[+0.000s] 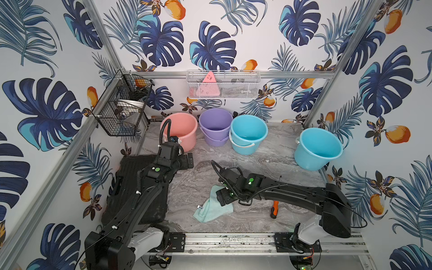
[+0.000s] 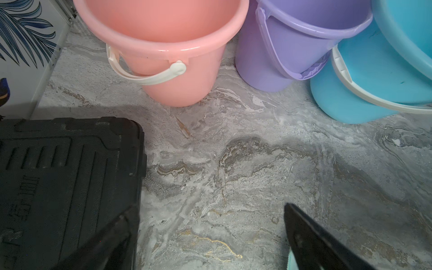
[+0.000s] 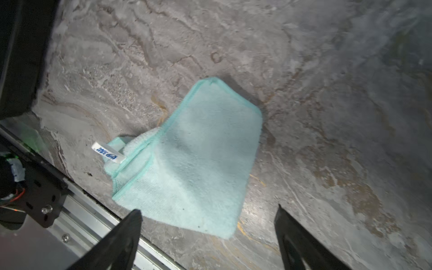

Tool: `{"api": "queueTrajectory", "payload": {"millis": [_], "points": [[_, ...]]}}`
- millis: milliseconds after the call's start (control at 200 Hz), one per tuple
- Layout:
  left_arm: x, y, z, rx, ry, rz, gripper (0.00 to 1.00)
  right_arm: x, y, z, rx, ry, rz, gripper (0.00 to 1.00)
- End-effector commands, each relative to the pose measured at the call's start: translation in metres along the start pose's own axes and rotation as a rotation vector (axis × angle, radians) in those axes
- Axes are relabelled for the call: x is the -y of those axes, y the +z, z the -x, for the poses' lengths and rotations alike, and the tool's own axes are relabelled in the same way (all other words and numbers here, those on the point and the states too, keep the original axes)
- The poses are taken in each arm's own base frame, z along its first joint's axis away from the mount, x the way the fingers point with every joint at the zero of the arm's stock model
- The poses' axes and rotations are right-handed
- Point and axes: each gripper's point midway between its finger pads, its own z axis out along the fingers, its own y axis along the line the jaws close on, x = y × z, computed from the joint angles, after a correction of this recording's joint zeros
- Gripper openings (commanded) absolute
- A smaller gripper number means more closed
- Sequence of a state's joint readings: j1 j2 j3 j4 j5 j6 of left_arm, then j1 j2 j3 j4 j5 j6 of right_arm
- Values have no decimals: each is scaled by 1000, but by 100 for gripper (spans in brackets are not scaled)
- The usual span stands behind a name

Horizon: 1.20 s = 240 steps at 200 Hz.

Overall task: Wipe the inside of the bucket with a cloth
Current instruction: Pick up the cleaning item at the center of the board.

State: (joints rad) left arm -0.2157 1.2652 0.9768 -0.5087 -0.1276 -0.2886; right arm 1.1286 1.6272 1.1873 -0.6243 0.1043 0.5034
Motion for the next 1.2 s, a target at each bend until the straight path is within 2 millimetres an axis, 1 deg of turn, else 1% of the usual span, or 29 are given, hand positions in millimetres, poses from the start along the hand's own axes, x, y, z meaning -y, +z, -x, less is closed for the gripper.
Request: {"api": "queueTrajectory", "payload": {"millis": [0, 60, 145, 355, 450, 540, 620, 670, 761, 881, 886, 946, 951, 976, 1066, 1091, 1196], "points": [[-1, -2, 4, 6, -13, 7, 99, -8, 13, -9, -44, -69, -60, 93], [-2, -2, 4, 5, -13, 16, 99, -16, 23, -12, -63, -92, -67, 94], [-4, -2, 4, 5, -13, 23, 99, -21, 34, -13, -75, -111, -92, 96], [-8, -2, 5, 5, -21, 34, 99, -19, 62, -20, -112, -129, -135, 98], [-8, -1, 5, 4, -25, 34, 99, -19, 73, -26, -135, -138, -133, 95], [-7, 0, 5, 0, -28, 31, 99, -17, 79, -30, -150, -143, -146, 90], [-7, 0, 5, -2, -33, 29, 99, -16, 80, -32, -148, -137, -143, 82], [-8, 1, 6, -3, -41, 38, 99, -16, 78, -32, -143, -133, -135, 74], [-13, 2, 7, -7, -79, 64, 99, -15, 76, -33, -134, -126, -131, 58], [-10, 7, 7, -35, -106, 53, 99, -11, 72, -33, -119, -113, -135, 37], [-9, 7, 8, -34, -107, 51, 99, -10, 72, -34, -119, -111, -136, 34], [-8, 7, 11, -34, -119, 51, 99, -8, 69, -33, -108, -102, -139, 24], [-8, 7, 11, -34, -119, 51, 99, -8, 68, -33, -105, -99, -140, 22], [-8, 6, 14, -28, -123, 50, 98, -6, 66, -33, -100, -95, -142, 17], [-8, 2, 23, -17, -151, 58, 95, -1, 57, -30, -74, -71, -146, 3], [-8, 0, 27, -10, -161, 65, 94, 0, 54, -29, -66, -63, -144, 0], [-15, -4, 41, -9, -219, 126, 88, 9, 41, -26, -35, -29, -144, 0]]}}
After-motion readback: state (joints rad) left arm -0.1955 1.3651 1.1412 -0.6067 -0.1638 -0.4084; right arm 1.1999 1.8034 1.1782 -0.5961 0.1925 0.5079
